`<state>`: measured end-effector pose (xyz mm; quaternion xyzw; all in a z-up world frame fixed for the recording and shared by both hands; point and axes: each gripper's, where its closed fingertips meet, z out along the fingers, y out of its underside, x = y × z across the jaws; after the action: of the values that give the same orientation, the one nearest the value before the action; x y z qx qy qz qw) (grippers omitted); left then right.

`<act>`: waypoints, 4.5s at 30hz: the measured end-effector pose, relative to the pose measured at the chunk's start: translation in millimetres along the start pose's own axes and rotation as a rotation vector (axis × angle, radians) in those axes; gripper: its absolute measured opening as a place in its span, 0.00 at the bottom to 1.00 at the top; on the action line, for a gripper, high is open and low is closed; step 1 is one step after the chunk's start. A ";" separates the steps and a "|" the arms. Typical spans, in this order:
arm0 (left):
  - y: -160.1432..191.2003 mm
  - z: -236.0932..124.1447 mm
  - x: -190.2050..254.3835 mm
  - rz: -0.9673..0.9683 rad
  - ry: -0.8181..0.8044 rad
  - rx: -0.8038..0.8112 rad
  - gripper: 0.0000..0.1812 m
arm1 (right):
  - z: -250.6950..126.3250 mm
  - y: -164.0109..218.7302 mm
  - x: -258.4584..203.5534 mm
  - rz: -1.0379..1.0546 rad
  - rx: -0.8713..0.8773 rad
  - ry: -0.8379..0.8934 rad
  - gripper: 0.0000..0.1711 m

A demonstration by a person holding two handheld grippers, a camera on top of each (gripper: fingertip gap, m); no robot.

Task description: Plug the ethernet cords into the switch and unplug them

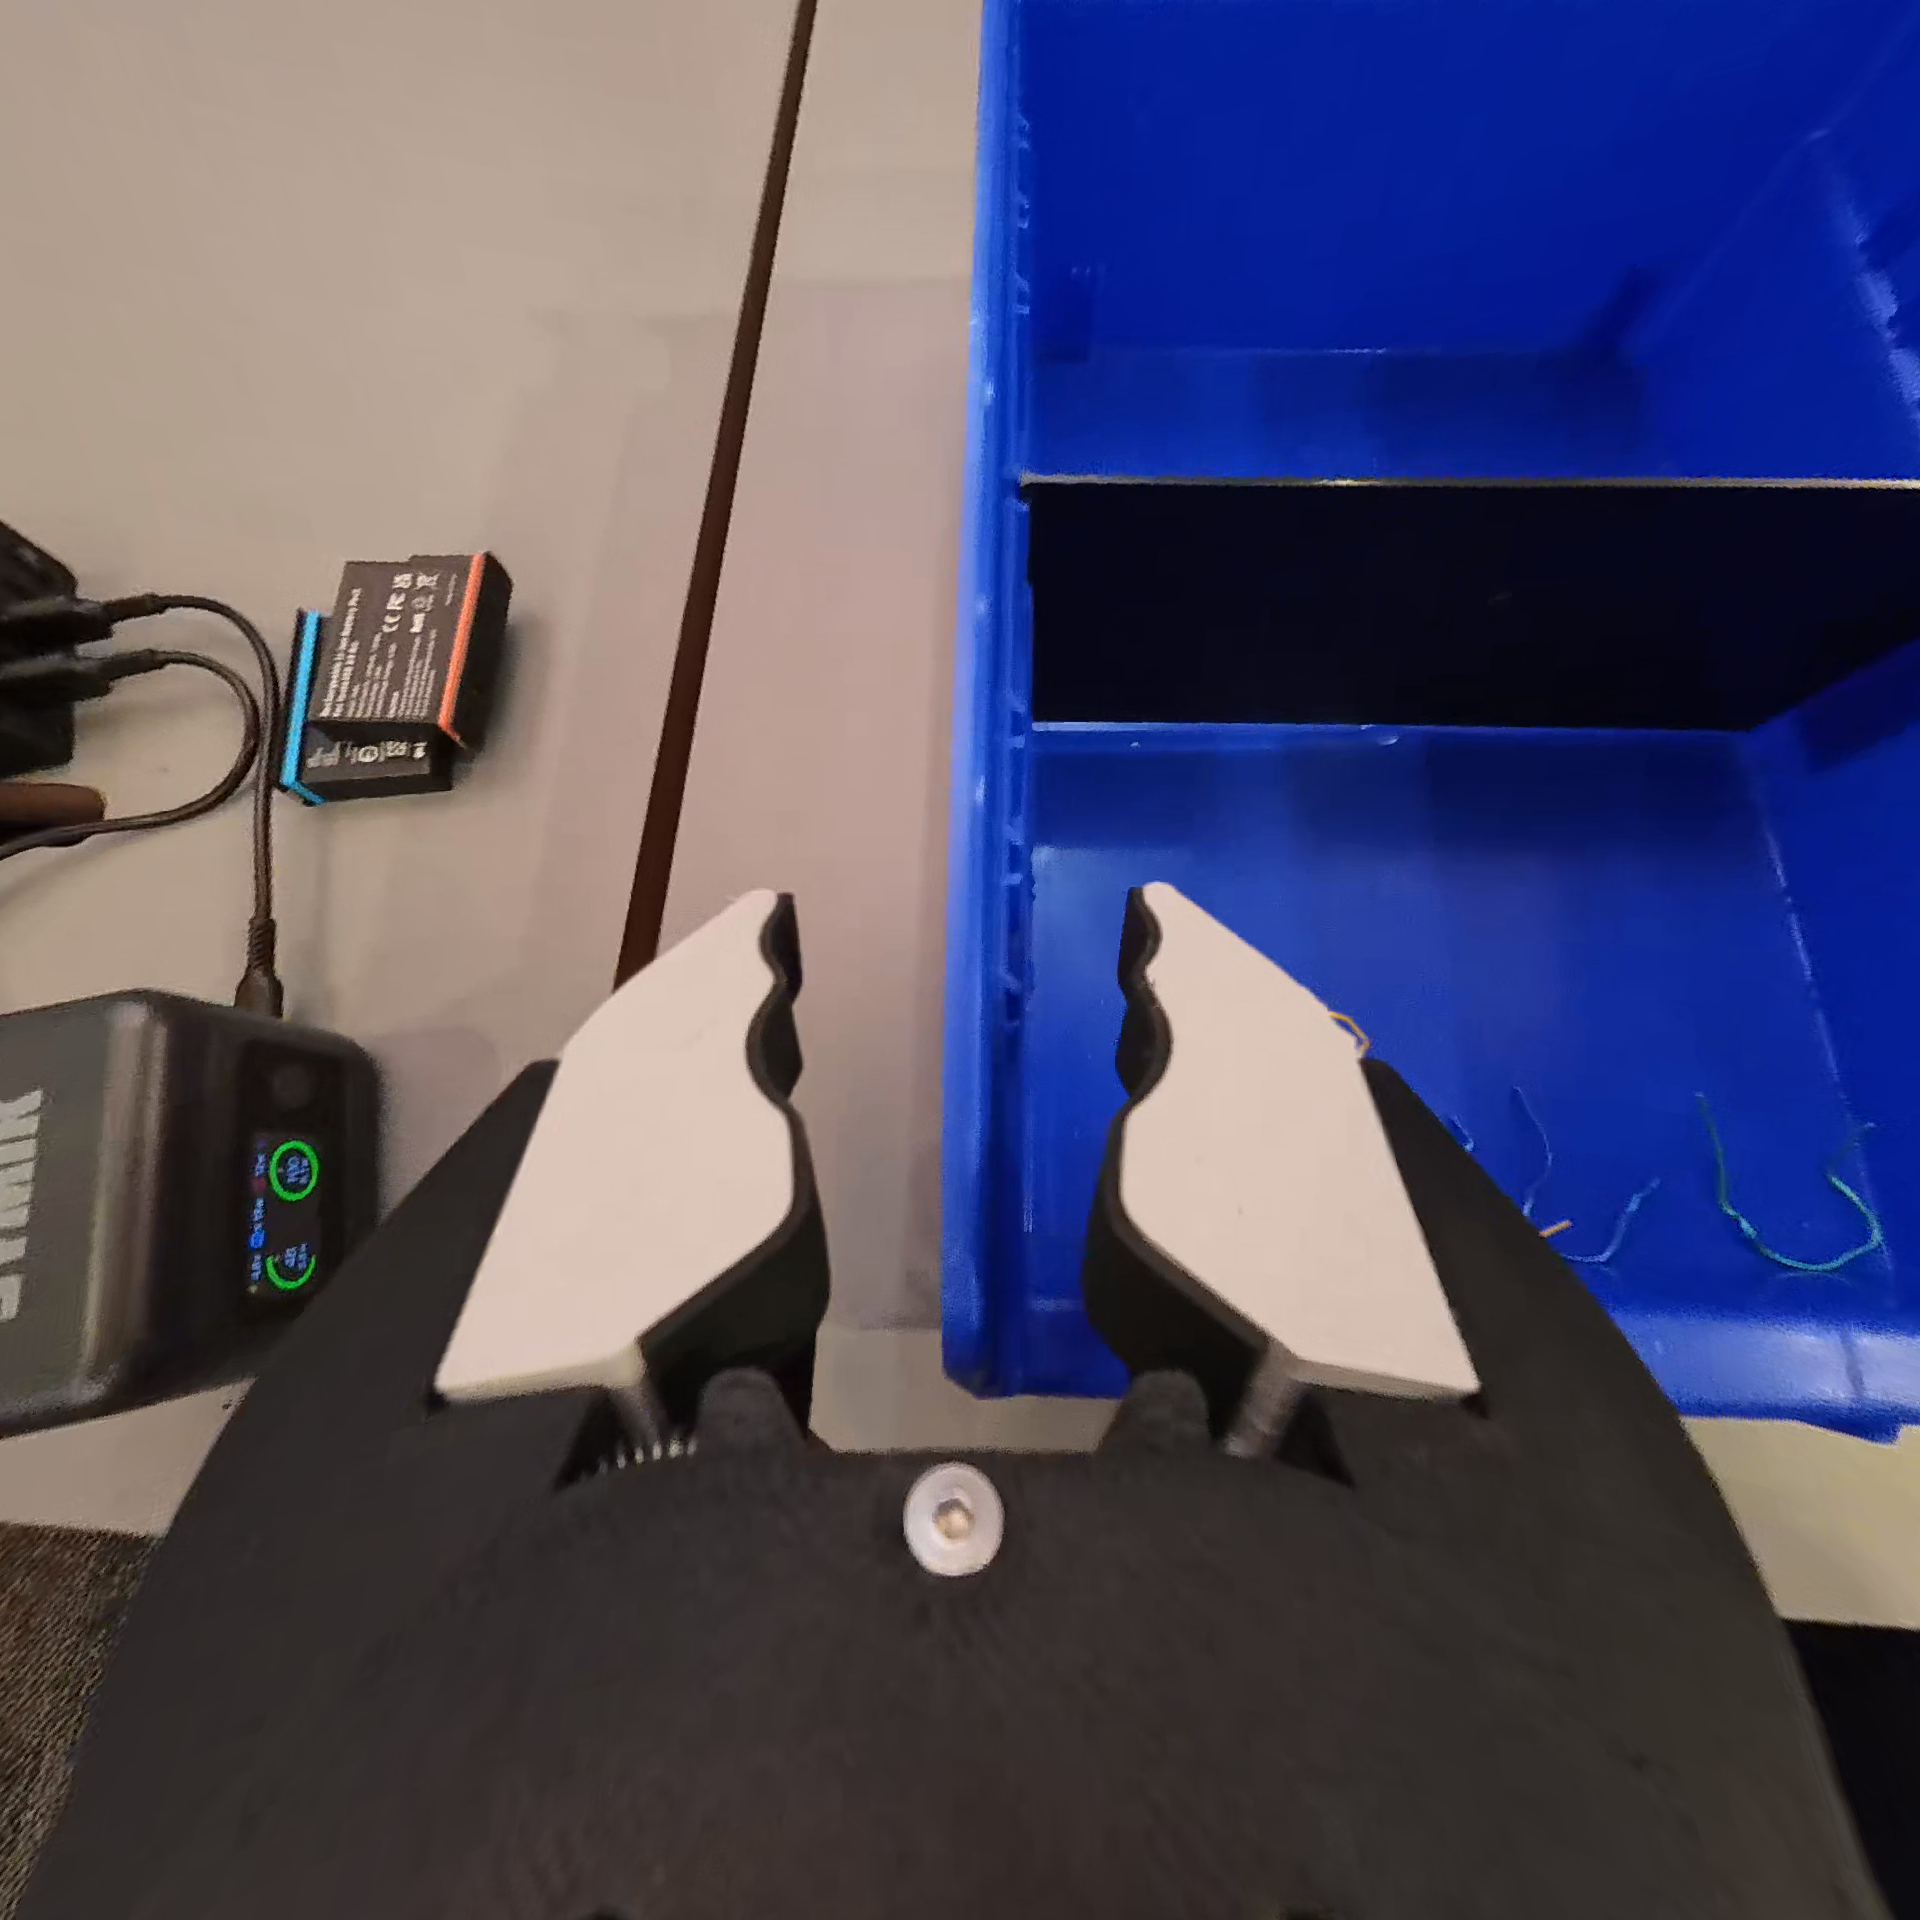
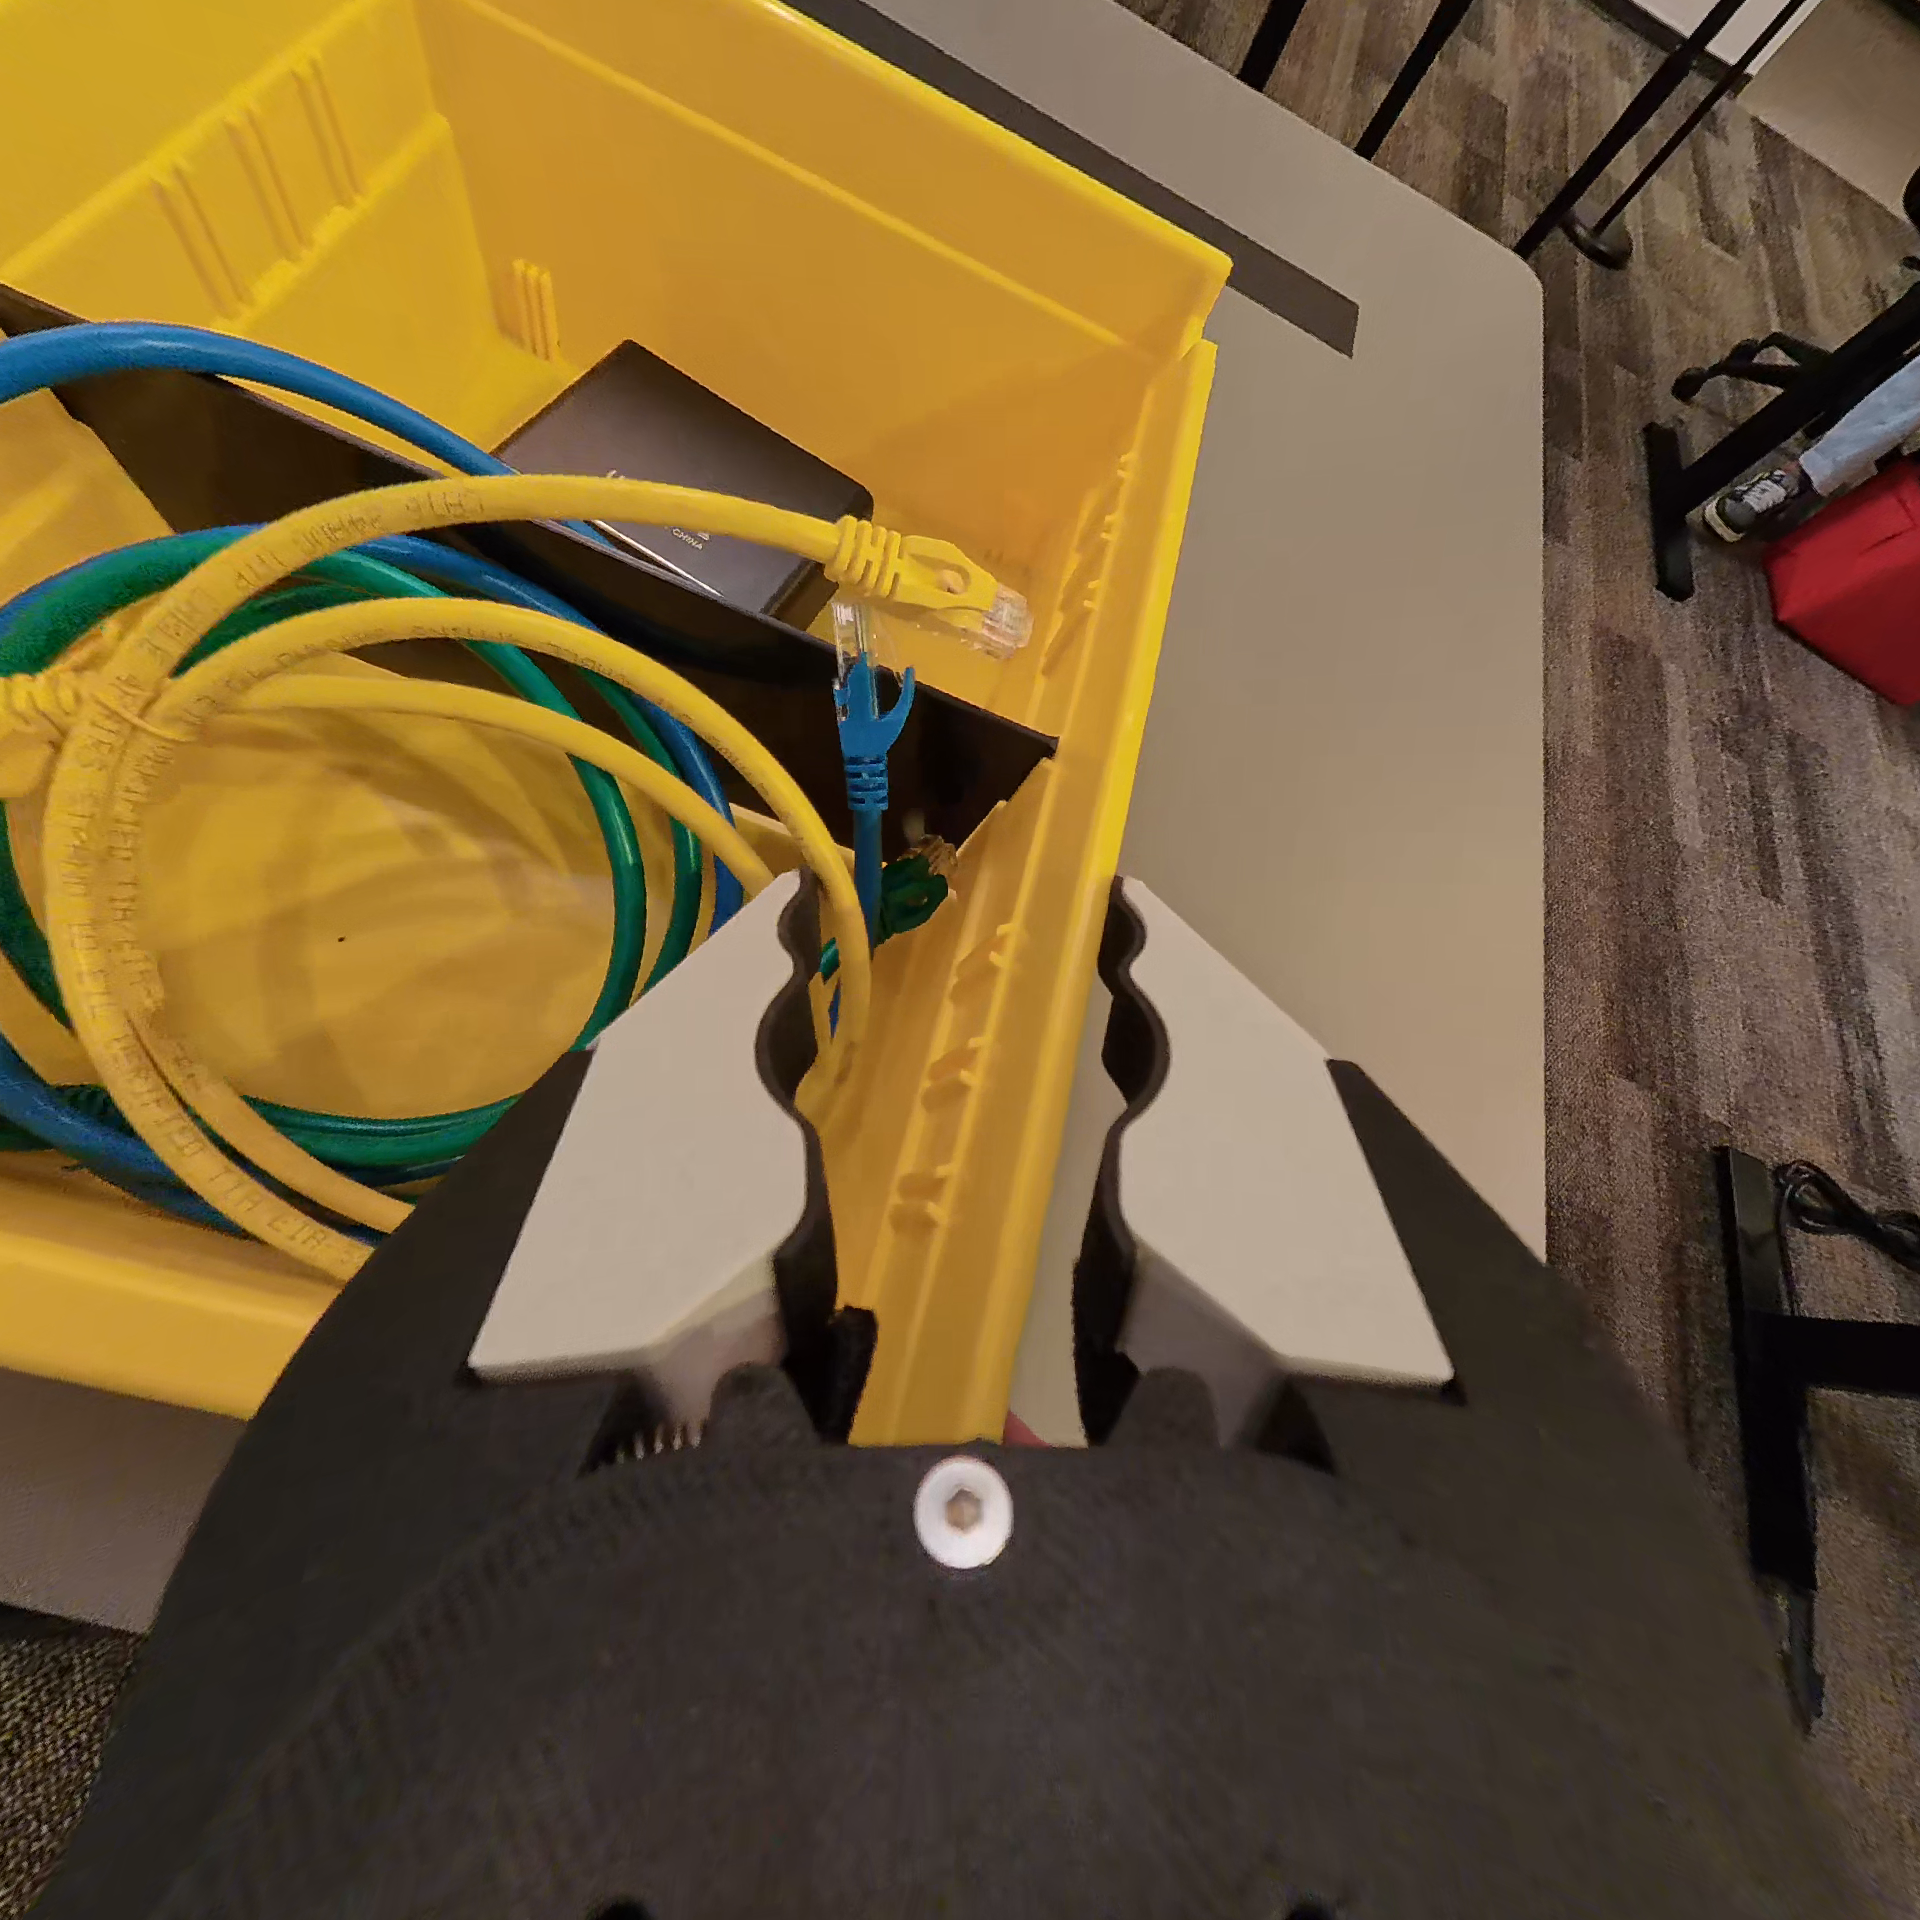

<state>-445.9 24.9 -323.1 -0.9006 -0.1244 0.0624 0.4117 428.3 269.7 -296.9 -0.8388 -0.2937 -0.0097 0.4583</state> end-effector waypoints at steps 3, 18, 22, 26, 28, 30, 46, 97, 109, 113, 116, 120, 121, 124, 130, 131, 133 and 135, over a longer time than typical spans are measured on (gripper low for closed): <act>6.0 -0.1 15.3 -0.018 0.100 -0.042 0.46 | 2.0 -3.3 -5.2 -0.010 0.004 -0.003 0.30; -0.2 3.0 20.6 -0.005 0.047 0.036 0.03 | 12.6 -21.3 -32.0 -0.036 0.033 -0.033 0.30; -2.3 3.6 22.8 -0.022 0.054 0.051 0.03 | 15.2 -28.1 -41.9 -0.051 0.048 -0.044 0.27; -7.2 1.7 21.0 -0.069 0.070 0.106 0.03 | 20.3 -37.6 -51.6 -0.054 0.098 -0.030 0.21; -8.9 -0.4 20.3 -0.065 0.073 0.121 0.03 | 23.2 -42.9 -58.7 -0.047 0.106 -0.040 0.20; -10.9 -2.0 20.6 -0.056 0.069 0.128 0.03 | 27.0 -48.6 -66.1 -0.051 0.113 -0.048 0.20; -54.0 -39.2 27.7 -0.062 0.092 0.309 0.03 | 65.4 -109.6 -150.4 -0.096 0.162 -0.197 0.19; -96.9 -114.8 18.3 -0.213 0.215 0.622 0.02 | 62.7 -259.2 -569.7 -0.062 0.304 -0.645 0.58; -99.2 -119.0 21.6 -0.186 0.215 0.634 0.02 | 44.4 -282.1 -619.0 -0.094 0.337 -0.793 0.66; -102.1 -122.9 28.9 -0.181 0.230 0.644 0.02 | 32.7 -288.8 -590.5 -0.099 0.363 -0.795 0.68; -105.7 -126.2 42.5 -0.161 0.251 0.644 0.02 | 26.6 -286.5 -550.7 -0.076 0.364 -0.780 0.68; -113.3 -128.7 74.0 -0.128 0.281 0.633 0.02 | 16.8 -275.4 -471.8 -0.013 0.366 -0.714 0.65; -115.6 -128.3 86.1 -0.123 0.300 0.628 0.02 | 13.1 -272.3 -448.4 0.006 0.375 -0.690 0.65; -122.8 -122.4 133.0 -0.109 0.375 0.606 0.02 | 0.6 -256.8 -380.3 0.049 0.385 -0.625 0.64; -134.5 -98.8 255.6 -0.033 0.537 0.527 0.02 | -38.3 -220.9 -258.6 0.148 0.448 -0.450 0.65; -135.4 -93.3 276.7 -0.023 0.566 0.513 0.02 | -46.7 -215.4 -239.0 0.182 0.469 -0.422 0.65; -135.2 -80.6 319.1 -0.005 0.614 0.485 0.02 | -64.4 -204.6 -206.2 0.262 0.519 -0.400 0.63; -133.4 -67.1 361.4 0.018 0.656 0.457 0.02 | -80.8 -192.1 -188.5 0.336 0.543 -0.439 0.64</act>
<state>-107.1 159.7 -181.9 -0.7591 0.0385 -0.1988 0.6187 196.5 194.1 -157.3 -0.7056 -0.2350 0.3233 0.5851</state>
